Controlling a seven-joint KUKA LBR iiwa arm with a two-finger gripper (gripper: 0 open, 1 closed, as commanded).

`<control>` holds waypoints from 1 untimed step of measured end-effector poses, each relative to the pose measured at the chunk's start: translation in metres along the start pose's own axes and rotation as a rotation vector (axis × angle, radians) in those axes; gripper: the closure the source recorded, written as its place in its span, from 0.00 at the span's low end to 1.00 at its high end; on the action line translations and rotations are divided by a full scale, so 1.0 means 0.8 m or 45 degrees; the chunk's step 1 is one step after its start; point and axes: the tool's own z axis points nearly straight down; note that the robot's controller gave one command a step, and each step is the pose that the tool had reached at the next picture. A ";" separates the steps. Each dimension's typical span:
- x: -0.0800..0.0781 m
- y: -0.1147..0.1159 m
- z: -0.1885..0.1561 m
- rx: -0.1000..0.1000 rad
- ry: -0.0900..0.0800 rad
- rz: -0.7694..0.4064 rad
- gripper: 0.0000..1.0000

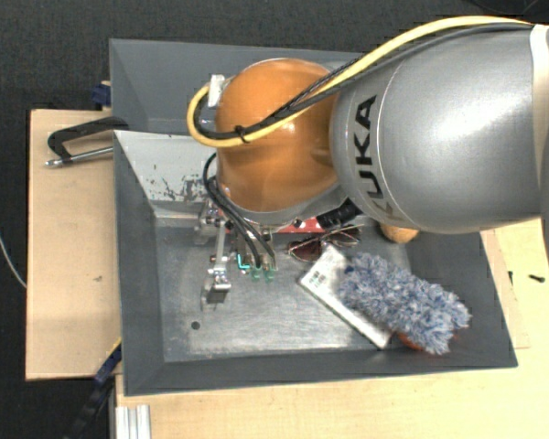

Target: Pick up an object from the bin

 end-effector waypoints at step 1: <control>-0.002 -0.002 -0.005 -0.002 -0.010 0.004 0.00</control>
Offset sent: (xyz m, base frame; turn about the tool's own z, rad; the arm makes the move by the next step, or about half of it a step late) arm -0.0053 -0.0183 -0.0708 0.0733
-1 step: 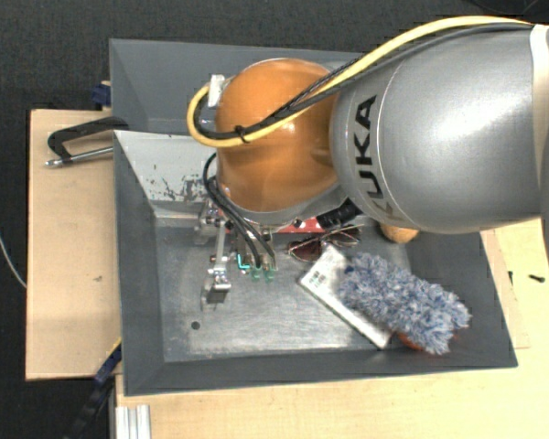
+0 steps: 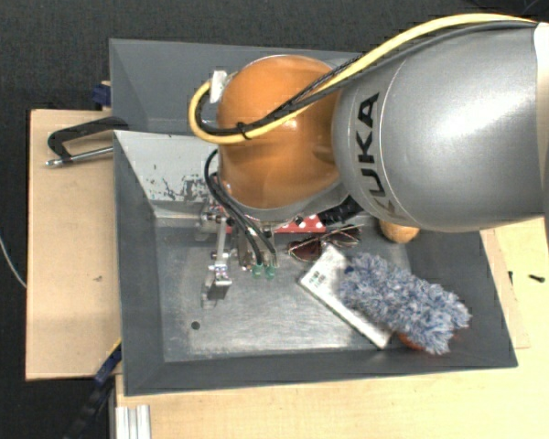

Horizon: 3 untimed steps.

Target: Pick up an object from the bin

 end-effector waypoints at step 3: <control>0.001 -0.039 0.141 0.000 0.002 0.067 0.00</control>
Offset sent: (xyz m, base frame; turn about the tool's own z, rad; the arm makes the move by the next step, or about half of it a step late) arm 0.0000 0.0000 0.0000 0.0000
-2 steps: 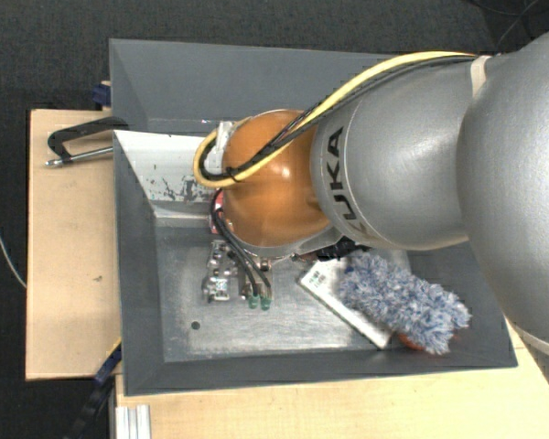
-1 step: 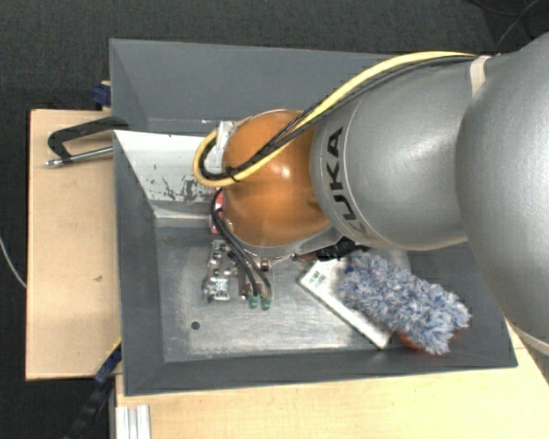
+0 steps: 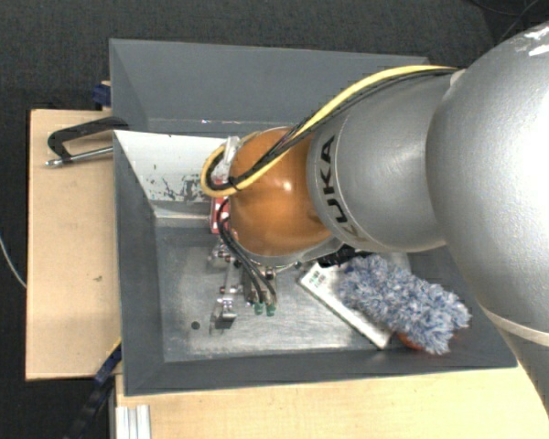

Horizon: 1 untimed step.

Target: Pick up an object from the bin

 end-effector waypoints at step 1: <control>0.000 0.000 0.000 0.000 0.000 0.000 0.00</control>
Offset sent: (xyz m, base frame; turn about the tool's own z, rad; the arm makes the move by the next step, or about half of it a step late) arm -0.0045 -0.0462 0.0474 -0.1065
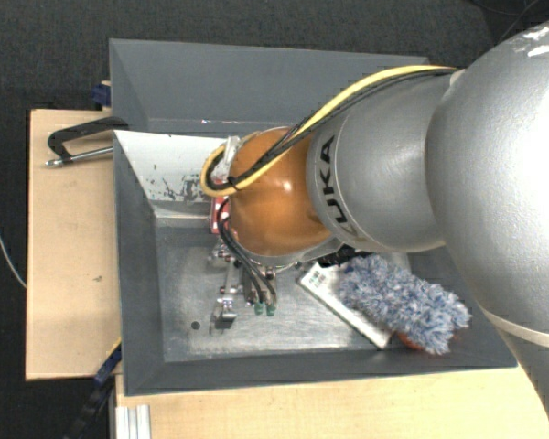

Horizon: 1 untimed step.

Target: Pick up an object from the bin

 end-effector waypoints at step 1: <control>0.002 -0.027 -0.029 -0.001 -0.001 -0.072 0.00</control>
Offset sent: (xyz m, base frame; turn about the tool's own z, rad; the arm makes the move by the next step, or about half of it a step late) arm 0.0000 0.0000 0.0000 0.0000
